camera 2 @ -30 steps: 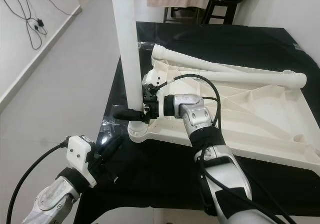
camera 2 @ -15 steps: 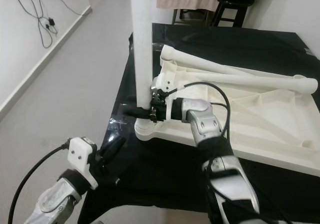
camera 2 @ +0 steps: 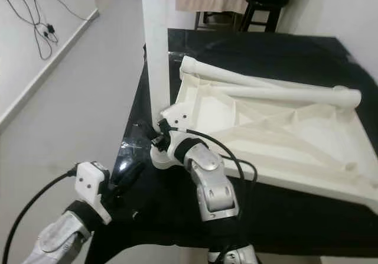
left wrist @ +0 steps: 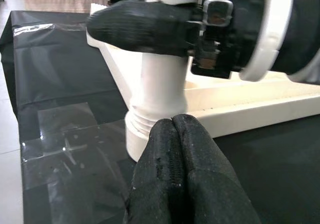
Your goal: Building children table
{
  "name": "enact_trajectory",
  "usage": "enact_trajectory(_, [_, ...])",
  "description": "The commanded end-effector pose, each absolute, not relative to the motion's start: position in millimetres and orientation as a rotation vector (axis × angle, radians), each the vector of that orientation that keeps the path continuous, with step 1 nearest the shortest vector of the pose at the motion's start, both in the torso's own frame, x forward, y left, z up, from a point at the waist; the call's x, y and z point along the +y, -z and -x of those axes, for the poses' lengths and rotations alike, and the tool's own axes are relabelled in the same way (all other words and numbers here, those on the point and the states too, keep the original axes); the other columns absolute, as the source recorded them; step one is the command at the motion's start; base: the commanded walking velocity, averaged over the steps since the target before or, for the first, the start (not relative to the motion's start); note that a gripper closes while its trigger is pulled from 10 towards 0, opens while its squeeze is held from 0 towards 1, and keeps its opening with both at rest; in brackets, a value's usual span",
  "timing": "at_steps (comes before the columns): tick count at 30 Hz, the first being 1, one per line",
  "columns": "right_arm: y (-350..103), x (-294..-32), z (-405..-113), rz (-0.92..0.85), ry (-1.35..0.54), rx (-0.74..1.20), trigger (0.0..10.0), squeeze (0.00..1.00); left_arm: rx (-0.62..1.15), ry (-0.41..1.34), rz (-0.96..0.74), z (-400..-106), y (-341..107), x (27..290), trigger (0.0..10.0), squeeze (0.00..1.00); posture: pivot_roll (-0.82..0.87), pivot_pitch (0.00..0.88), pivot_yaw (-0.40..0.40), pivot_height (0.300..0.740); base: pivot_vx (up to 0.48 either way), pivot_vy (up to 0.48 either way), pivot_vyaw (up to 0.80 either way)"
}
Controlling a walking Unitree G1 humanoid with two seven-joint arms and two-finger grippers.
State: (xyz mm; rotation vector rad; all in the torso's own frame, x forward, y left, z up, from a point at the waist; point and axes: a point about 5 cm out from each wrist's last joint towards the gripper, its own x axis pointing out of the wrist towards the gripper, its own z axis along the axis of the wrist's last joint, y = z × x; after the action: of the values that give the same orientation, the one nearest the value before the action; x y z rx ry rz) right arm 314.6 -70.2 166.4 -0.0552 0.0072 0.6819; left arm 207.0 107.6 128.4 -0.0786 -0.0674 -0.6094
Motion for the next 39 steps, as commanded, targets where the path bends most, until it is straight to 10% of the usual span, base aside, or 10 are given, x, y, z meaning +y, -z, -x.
enact_trajectory(1, [-138, -80, -316, 0.058, -0.617, 0.166, 10.0, 0.00, -0.050, 0.609, 0.067, -207, -125, 108, 10.0, 0.00, 0.04, 0.126, -0.041, 0.740, 0.000, 0.000, 0.00])
enact_trajectory(4, [-142, -79, -320, 0.054, -0.640, 0.154, 10.0, 0.00, -0.048, 0.610, 0.068, -207, -125, 108, 10.0, 0.00, 0.04, 0.121, -0.034, 0.740, 0.000, 0.000, 0.00])
enact_trajectory(5, [-150, -75, -323, 0.054, -0.705, 0.132, 10.0, 1.00, -0.043, 0.615, 0.070, -207, -124, 108, 10.0, 0.00, 0.05, 0.115, -0.034, 0.740, 0.000, 0.000, 0.00])
enact_trajectory(13, [-174, -71, -348, 0.122, -1.137, 0.054, 10.0, 0.98, -0.035, 0.624, 0.076, -211, -122, 105, 10.0, 0.00, 0.06, 0.092, -0.032, 0.740, 0.000, 0.000, 0.00])
enact_trajectory(14, [-176, -70, -350, 0.149, -1.178, 0.053, 10.0, 0.00, -0.034, 0.624, 0.075, -211, -122, 105, 10.0, 0.00, 0.07, 0.089, -0.033, 0.740, 0.000, 0.000, 0.00])
enact_trajectory(21, [-181, -72, -361, 0.162, -1.307, 0.129, 10.0, 0.00, -0.033, 0.623, 0.071, -212, -120, 104, 10.0, 0.00, 0.08, 0.077, -0.041, 0.740, 0.000, 0.000, 0.00])
enact_trajectory(22, [-181, -73, -363, 0.150, -1.308, 0.134, 1.7, 0.00, -0.034, 0.622, 0.070, -212, -120, 104, 10.0, 0.00, 0.08, 0.077, -0.044, 0.740, 0.000, 0.000, 0.00])
enact_trajectory(25, [-182, -73, -364, 0.140, -1.306, 0.136, 1.7, 0.00, -0.034, 0.621, 0.070, -212, -120, 104, 10.0, 0.00, 0.08, 0.077, -0.044, 0.740, 0.000, 0.000, 0.00])
enact_trajectory(26, [-183, -75, -365, 0.124, -1.310, 0.130, 0.0, 0.00, -0.035, 0.620, 0.070, -212, -121, 104, 10.0, 0.00, 0.08, 0.078, -0.045, 0.740, 0.000, 0.000, 0.00])
enact_trajectory(39, [-174, -104, -359, 0.087, -1.186, 0.056, 0.0, 0.00, -0.040, 0.621, 0.075, -209, -123, 103, 10.0, 0.00, 0.07, 0.107, -0.039, 0.740, 0.000, 0.000, 0.00])
